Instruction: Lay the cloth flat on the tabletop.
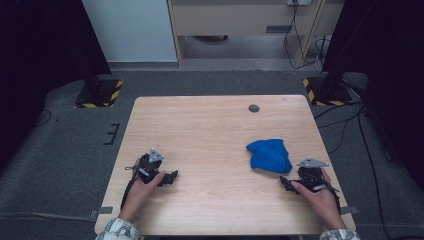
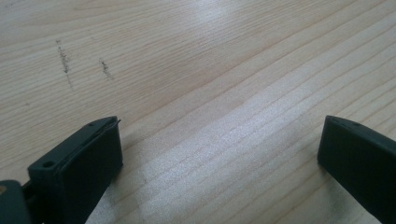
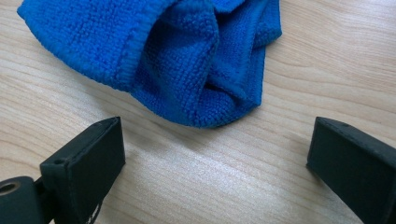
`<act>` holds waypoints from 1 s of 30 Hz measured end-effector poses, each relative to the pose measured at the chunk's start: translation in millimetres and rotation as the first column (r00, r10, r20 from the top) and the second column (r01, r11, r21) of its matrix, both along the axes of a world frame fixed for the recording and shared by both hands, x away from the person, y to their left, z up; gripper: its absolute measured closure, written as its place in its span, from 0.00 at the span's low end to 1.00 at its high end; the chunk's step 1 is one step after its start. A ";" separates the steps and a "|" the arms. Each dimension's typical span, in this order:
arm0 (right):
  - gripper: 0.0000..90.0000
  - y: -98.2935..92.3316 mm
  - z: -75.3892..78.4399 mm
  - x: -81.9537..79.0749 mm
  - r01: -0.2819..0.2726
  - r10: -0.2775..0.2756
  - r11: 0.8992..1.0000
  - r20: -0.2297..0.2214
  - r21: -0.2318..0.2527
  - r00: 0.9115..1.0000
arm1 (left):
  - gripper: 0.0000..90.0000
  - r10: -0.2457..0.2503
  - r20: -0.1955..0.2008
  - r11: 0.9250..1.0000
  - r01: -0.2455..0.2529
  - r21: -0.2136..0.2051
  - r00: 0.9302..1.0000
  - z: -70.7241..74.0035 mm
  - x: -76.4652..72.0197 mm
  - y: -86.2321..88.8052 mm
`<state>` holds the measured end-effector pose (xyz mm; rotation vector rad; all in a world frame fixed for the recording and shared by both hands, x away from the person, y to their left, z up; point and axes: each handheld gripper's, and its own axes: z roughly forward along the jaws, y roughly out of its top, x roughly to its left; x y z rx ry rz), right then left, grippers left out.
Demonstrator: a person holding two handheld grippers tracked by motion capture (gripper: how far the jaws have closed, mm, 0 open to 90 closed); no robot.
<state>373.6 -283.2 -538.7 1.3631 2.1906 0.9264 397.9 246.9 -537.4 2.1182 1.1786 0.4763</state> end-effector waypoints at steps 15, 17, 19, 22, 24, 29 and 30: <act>0.13 -5.5 3.0 0.1 0.019 -0.019 1.000 -0.006 0.022 1.000 | 0.00 -0.005 0.000 1.000 0.005 0.001 1.000 0.0 0.9 0.1; 0.15 -7.0 4.3 0.1 0.017 -0.017 1.000 -0.004 0.023 1.000 | 0.00 -0.005 0.000 1.000 0.005 0.001 1.000 0.1 1.0 0.1; 0.23 -9.2 13.3 -2.5 0.041 -0.043 0.998 0.027 0.045 0.999 | 0.00 -0.006 0.000 1.000 0.006 0.001 1.000 0.0 1.1 0.0; 0.30 -7.1 23.3 -4.2 0.033 -0.036 0.999 0.065 0.038 0.997 | 0.00 -0.006 0.000 1.000 0.006 0.001 1.000 0.0 1.1 0.0; 0.36 -5.3 29.1 -4.4 0.035 -0.037 0.999 0.076 0.031 0.996 | 0.00 -0.006 0.000 1.000 0.006 0.001 1.000 0.0 1.1 0.0; 0.55 7.5 68.6 1.3 -0.024 0.013 0.998 0.175 0.062 0.985 | 0.00 -0.006 0.000 1.000 0.006 0.001 1.000 0.0 1.1 0.0; 0.57 11.0 74.3 3.6 -0.037 0.023 0.997 0.184 0.073 0.983 | 0.00 -0.006 0.000 1.000 0.006 0.001 1.000 0.0 1.1 0.0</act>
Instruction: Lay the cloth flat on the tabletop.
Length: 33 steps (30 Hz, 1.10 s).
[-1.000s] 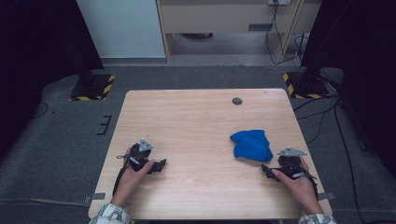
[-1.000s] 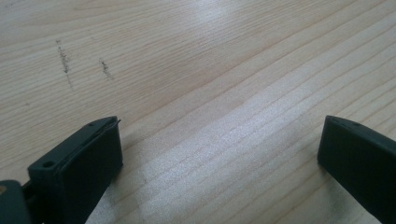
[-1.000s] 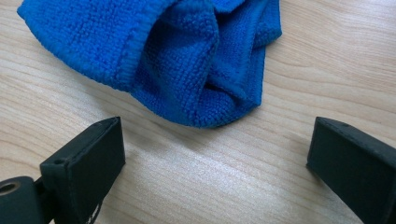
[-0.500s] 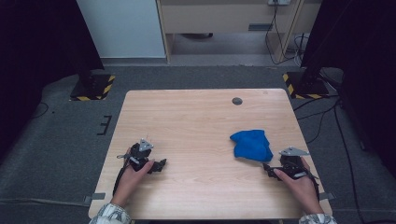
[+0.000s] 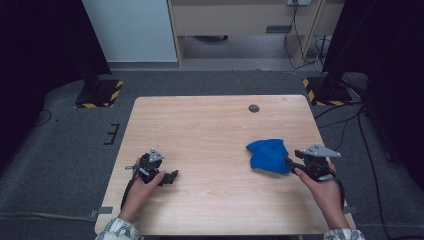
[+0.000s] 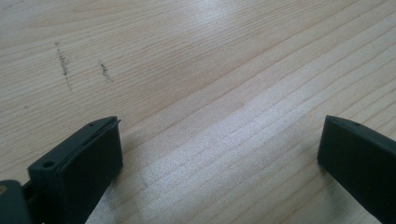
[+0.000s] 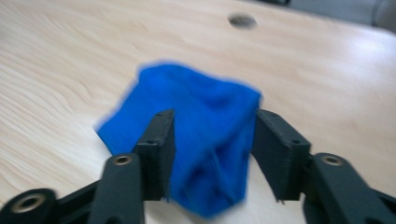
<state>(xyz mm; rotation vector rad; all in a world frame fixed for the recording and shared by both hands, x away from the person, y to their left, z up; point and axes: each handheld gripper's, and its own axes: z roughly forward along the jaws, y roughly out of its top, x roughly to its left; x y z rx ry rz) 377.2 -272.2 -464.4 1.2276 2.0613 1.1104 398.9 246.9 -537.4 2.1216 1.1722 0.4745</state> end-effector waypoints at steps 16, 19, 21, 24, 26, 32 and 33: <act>0.45 40.6 -4.3 34.0 -0.088 0.088 0.996 -0.026 0.019 0.996 | 0.00 0.000 0.000 1.000 0.000 0.000 1.000 0.0 0.0 0.0; 0.33 43.5 -14.0 38.1 -0.082 0.082 0.997 -0.054 0.004 0.995 | 0.00 0.000 0.000 1.000 0.000 0.000 1.000 0.0 0.0 0.0; 0.29 44.8 -21.5 40.3 -0.084 0.084 0.996 -0.078 -0.007 0.993 | 0.00 0.000 0.000 1.000 0.000 0.000 1.000 0.0 0.0 0.0; 0.26 46.7 -30.9 42.7 -0.088 0.084 0.995 -0.100 -0.039 0.991 | 0.00 0.000 0.000 1.000 0.000 0.000 1.000 0.0 0.0 0.0; 0.26 47.7 -35.9 43.4 -0.101 0.096 0.994 -0.124 -0.032 0.988 | 0.00 0.000 0.000 1.000 0.000 0.000 1.000 0.0 0.0 0.0; 0.28 51.0 -51.3 46.0 -0.107 0.092 0.991 -0.163 -0.085 0.982 | 0.00 0.000 0.000 1.000 0.000 0.000 1.000 0.0 0.0 0.0; 0.28 51.0 -51.3 46.0 -0.107 0.092 0.991 -0.163 -0.085 0.982 | 0.00 0.000 0.000 1.000 0.000 0.000 1.000 0.0 0.0 0.0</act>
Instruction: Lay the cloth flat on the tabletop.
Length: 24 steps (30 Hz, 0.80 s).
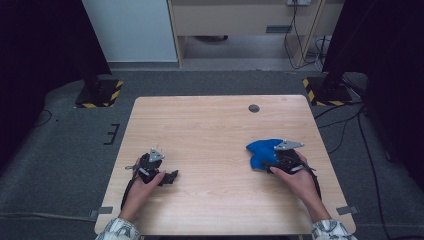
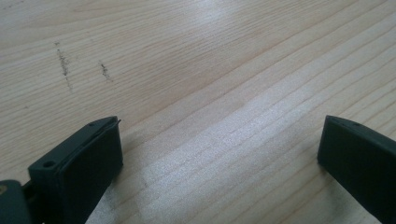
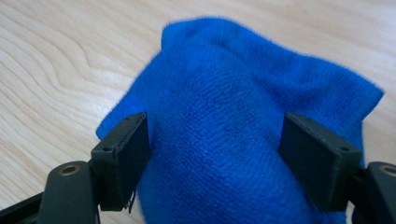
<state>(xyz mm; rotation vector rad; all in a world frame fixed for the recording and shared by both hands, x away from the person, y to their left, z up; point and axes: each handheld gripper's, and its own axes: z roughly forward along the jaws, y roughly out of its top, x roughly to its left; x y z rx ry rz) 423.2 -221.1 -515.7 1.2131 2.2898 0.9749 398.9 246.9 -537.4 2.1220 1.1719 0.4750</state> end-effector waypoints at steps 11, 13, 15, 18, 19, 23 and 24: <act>0.76 -8.2 -10.1 5.9 -0.010 0.010 1.000 -0.013 -0.009 1.000 | 0.00 0.000 0.000 1.000 0.000 0.000 1.000 0.0 0.0 0.0; 0.80 -9.2 -10.3 7.1 0.001 -0.001 1.000 0.000 0.002 1.000 | 0.00 0.000 0.000 1.000 0.000 0.000 1.000 0.0 0.0 0.0; 0.82 -9.9 -6.7 6.0 0.004 -0.005 1.000 0.014 0.022 1.000 | 0.00 0.000 0.000 1.000 0.000 0.000 1.000 0.0 0.0 0.0; 0.82 -11.8 2.7 2.5 0.002 -0.005 0.997 0.039 0.077 0.999 | 0.00 0.000 0.000 1.000 0.000 0.000 1.000 0.0 0.0 0.0; 0.82 -12.4 5.7 0.7 0.004 -0.009 0.996 0.051 0.086 0.999 | 0.00 0.000 0.000 1.000 0.000 0.000 1.000 0.0 0.0 0.0; 0.82 -14.9 17.7 -6.2 0.007 -0.016 0.992 0.067 0.128 0.998 | 0.00 0.000 0.000 1.000 0.000 0.000 1.000 0.0 0.0 0.0; 0.82 -14.9 20.9 -8.4 0.005 -0.014 0.991 0.067 0.136 0.998 | 0.00 0.000 0.000 1.000 0.000 0.000 1.000 0.0 0.0 0.0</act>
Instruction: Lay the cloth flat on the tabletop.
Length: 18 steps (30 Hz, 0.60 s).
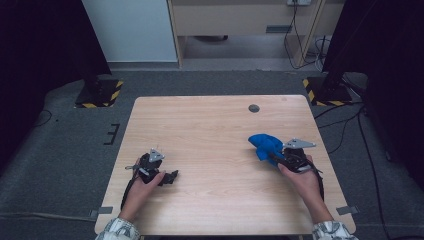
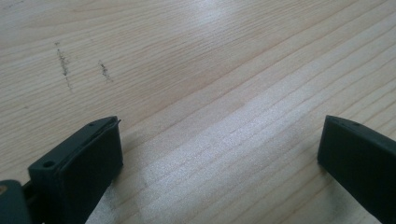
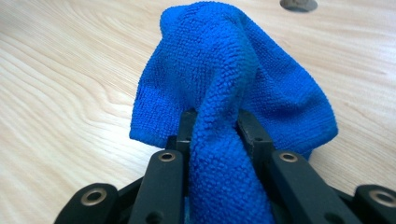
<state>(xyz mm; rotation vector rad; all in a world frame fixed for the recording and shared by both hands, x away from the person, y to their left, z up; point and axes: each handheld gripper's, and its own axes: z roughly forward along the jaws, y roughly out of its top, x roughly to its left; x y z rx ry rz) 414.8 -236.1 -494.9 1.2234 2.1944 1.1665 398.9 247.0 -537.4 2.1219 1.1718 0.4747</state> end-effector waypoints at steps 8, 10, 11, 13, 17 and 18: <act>0.82 11.8 26.2 -13.2 -0.046 0.043 0.997 0.066 0.055 0.997 | 0.00 -0.002 0.000 1.000 0.002 0.000 1.000 0.0 0.2 0.1; 0.82 20.7 34.2 -17.7 -0.041 0.035 0.997 0.094 0.062 0.995 | 0.00 -0.003 0.000 1.000 0.003 -0.001 1.000 0.0 0.3 0.1; 0.82 24.3 37.3 -19.1 -0.049 0.042 0.997 0.106 0.066 0.994 | 0.00 -0.003 0.000 1.000 0.003 -0.001 1.000 0.0 0.3 0.1; 0.82 30.7 42.2 -21.7 -0.060 0.051 0.995 0.113 0.074 0.992 | 0.00 -0.002 0.000 1.000 0.002 -0.001 1.000 0.0 0.3 0.1; 0.82 42.2 49.9 -26.3 -0.093 0.082 0.992 0.123 0.081 0.989 | 0.00 -0.004 0.000 1.000 0.004 -0.001 1.000 0.0 0.4 0.1; 0.82 44.2 50.8 -26.6 -0.096 0.085 0.993 0.129 0.076 0.988 | 0.00 -0.004 0.000 1.000 0.004 -0.001 1.000 0.0 0.4 0.1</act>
